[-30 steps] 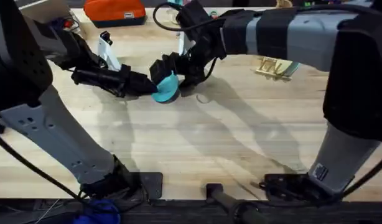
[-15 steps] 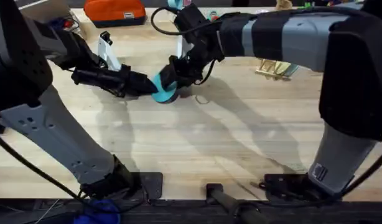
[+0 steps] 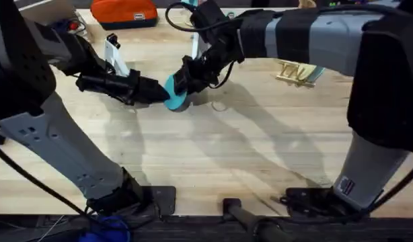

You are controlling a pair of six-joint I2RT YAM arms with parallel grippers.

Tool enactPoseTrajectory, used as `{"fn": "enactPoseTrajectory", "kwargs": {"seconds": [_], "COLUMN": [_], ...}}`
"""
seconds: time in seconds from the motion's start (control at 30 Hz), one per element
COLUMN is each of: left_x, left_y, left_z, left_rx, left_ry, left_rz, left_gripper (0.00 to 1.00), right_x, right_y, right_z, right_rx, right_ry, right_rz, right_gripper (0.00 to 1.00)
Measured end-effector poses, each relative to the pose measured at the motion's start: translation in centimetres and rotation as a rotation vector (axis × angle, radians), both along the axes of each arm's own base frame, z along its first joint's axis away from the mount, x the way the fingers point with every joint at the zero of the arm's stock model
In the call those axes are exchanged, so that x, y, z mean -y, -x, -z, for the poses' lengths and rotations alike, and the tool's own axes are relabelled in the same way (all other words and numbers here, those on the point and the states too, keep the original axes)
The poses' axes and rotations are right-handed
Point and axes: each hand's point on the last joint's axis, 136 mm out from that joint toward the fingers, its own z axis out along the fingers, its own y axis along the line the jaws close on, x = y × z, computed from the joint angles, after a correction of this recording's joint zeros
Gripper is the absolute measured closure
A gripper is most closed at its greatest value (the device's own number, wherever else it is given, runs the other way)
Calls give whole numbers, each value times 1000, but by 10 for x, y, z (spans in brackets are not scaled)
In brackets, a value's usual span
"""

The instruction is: Pick up the plates from the table one by one and place each into a slot on the dish rack.

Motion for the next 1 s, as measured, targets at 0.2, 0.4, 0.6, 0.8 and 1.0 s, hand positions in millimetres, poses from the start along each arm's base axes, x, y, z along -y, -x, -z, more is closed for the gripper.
{"fn": "enactPoseTrajectory", "kwargs": {"seconds": [0.2, 0.4, 0.6, 0.8, 1.0], "left_x": [1, -6, -14, -23, -35], "left_y": [3, 5, 15, 28, 40], "left_z": [0, -15, -56, -88, -117], "left_rx": [-9, 49, 142, 213, 273], "left_ry": [-12, -107, -243, -391, -548], "left_rz": [22, 58, 88, 98, 61], "left_gripper": [960, 961, 959, 960, 960], "right_x": [4, 11, 35, 66, 106], "right_y": [2, 6, 7, 5, 3], "right_z": [0, 2, -17, -42, -61], "right_rx": [-27, -16, 76, 183, 241], "right_ry": [-17, -1, 104, 220, 349], "right_rz": [-17, -58, -73, -64, -25], "right_gripper": [972, 972, 972, 972, 972]}}
